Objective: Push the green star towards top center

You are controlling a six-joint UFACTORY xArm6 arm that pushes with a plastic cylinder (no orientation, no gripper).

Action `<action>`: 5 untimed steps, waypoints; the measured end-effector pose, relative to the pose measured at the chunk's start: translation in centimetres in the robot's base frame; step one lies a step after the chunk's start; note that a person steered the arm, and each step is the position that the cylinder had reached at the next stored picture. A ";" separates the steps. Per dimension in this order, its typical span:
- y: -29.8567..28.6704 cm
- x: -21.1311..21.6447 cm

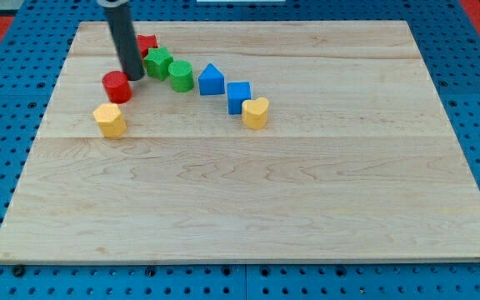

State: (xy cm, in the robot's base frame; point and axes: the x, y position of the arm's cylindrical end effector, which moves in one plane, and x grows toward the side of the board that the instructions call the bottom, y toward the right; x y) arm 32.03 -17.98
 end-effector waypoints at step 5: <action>0.2 -1.4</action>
